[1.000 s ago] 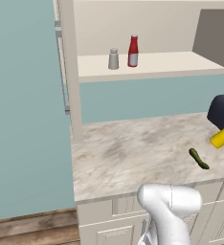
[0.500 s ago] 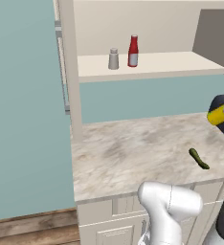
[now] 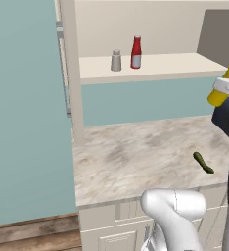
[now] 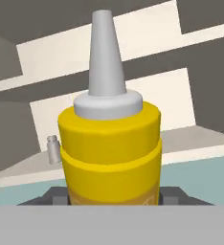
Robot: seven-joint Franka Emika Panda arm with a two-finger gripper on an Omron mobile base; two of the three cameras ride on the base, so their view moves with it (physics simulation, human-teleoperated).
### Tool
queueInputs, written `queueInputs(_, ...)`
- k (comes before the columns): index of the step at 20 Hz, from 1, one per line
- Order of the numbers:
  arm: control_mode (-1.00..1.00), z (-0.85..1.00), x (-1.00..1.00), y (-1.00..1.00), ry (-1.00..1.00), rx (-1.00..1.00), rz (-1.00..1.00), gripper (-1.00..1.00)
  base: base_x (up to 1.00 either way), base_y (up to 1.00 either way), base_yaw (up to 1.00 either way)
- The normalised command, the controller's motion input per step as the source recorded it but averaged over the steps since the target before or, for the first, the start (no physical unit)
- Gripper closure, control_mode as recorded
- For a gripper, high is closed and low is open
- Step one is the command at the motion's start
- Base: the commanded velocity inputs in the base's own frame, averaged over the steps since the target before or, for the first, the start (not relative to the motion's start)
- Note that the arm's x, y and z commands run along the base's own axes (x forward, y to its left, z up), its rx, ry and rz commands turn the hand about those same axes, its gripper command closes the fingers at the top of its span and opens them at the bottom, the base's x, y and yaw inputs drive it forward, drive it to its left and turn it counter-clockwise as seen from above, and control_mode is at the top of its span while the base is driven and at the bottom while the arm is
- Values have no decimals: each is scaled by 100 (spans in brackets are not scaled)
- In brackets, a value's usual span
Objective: There are various items on the counter. Only move the condiments/shakers into the cabinet.
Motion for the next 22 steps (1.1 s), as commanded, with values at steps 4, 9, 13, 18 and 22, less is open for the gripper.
queueInputs(4,-100,8,33,46,34,-42,5,100,0,0,0)
queueInputs(9,-100,0,0,2,0,0,0,100,0,0,0)
queueInputs(13,-100,25,4,0,-6,0,-1,100,0,0,0)
queueInputs(18,-100,38,34,1,-10,0,-6,100,0,0,0)
queueInputs(22,-100,33,54,0,-15,-4,-9,100,0,0,0)
